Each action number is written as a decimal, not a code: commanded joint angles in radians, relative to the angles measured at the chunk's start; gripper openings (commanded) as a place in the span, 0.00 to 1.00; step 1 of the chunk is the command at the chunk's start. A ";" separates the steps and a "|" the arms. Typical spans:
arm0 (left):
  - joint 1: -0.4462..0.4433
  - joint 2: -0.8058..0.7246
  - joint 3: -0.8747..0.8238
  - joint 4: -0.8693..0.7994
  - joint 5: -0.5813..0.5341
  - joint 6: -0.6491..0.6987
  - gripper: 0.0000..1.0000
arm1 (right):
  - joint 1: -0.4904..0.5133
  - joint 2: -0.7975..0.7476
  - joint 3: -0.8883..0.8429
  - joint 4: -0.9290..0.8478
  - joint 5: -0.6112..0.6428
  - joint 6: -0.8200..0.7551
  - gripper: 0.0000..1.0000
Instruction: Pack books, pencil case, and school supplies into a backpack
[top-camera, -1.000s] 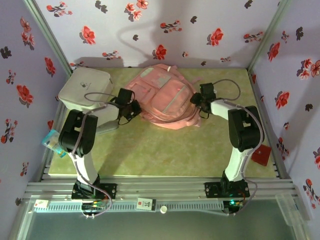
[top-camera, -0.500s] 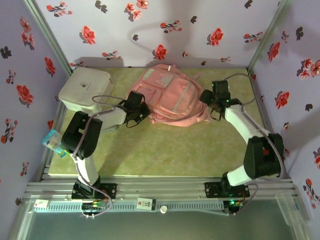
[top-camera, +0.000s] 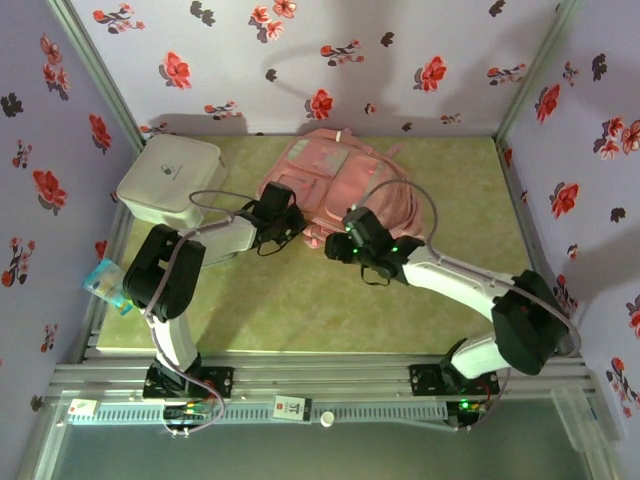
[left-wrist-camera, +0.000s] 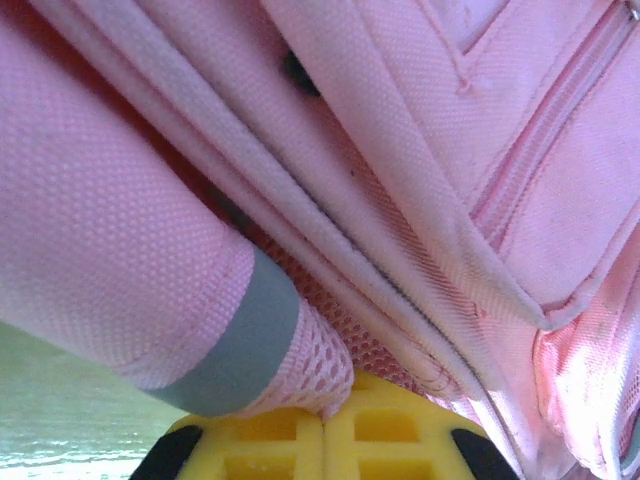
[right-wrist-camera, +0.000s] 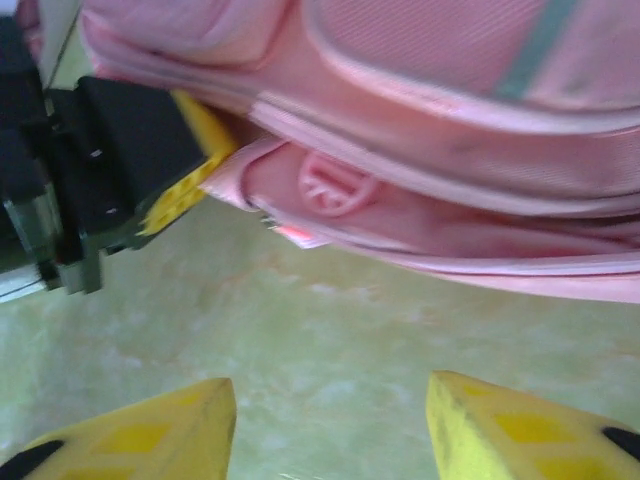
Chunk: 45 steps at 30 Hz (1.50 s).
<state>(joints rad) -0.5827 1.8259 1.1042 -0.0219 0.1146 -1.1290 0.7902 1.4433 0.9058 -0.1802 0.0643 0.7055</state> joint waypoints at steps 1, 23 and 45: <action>-0.019 -0.063 0.055 0.076 0.046 -0.012 0.00 | 0.018 0.074 -0.004 0.118 0.011 0.034 0.43; -0.032 -0.076 0.077 0.057 0.078 -0.009 0.00 | -0.003 0.378 0.183 0.144 0.161 -0.034 0.27; -0.037 -0.064 0.083 0.058 0.089 -0.006 0.00 | -0.027 0.387 0.232 0.107 0.256 -0.063 0.16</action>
<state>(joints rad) -0.6006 1.8088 1.1389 -0.0189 0.1440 -1.1435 0.7891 1.8313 1.1118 -0.0803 0.2405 0.6537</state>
